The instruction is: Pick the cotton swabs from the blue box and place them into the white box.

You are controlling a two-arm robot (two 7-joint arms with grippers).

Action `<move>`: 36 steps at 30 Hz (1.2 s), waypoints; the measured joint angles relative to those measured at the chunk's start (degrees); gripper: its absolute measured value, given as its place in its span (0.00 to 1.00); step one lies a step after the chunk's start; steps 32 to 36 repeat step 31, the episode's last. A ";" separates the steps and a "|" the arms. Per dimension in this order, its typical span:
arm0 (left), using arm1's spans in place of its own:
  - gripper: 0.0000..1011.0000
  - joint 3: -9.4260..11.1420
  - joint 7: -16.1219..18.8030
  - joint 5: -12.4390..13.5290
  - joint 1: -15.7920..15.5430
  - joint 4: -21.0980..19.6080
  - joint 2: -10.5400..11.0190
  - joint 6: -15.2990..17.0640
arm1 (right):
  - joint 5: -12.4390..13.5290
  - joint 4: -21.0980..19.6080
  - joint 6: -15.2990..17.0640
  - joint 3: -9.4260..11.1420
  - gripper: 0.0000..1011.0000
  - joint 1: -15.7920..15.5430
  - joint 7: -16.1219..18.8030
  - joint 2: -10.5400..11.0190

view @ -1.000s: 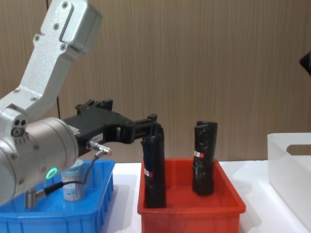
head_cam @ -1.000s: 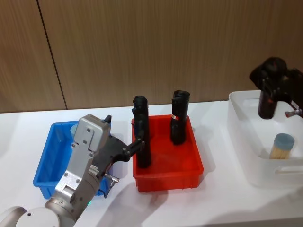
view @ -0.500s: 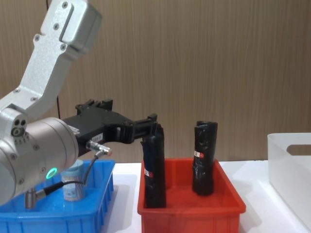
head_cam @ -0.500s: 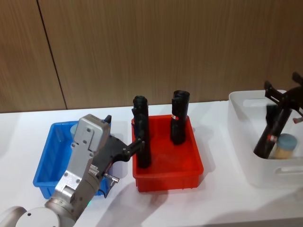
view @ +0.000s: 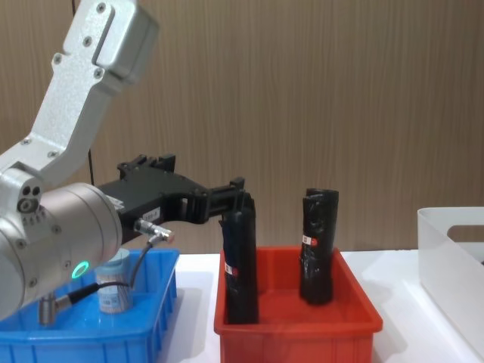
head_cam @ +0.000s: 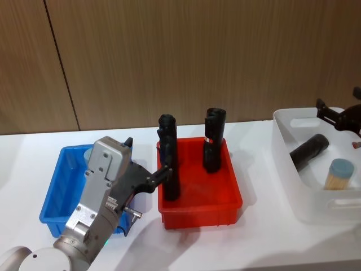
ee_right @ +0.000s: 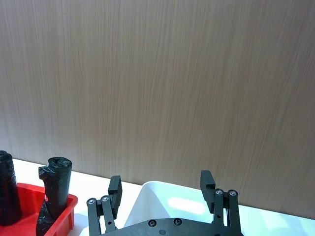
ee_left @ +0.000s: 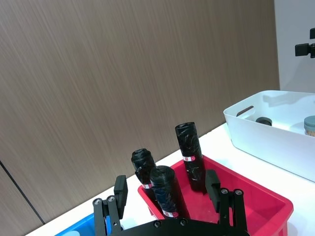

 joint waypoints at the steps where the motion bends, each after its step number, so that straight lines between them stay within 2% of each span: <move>1: 0.99 0.00 0.00 0.00 0.00 0.00 0.00 0.00 | 0.03 0.00 -0.03 0.01 0.99 -0.01 0.02 0.01; 36: 0.99 0.00 0.00 0.00 0.00 0.00 0.00 0.00 | 0.29 0.00 -0.40 0.22 0.99 -0.17 0.22 0.13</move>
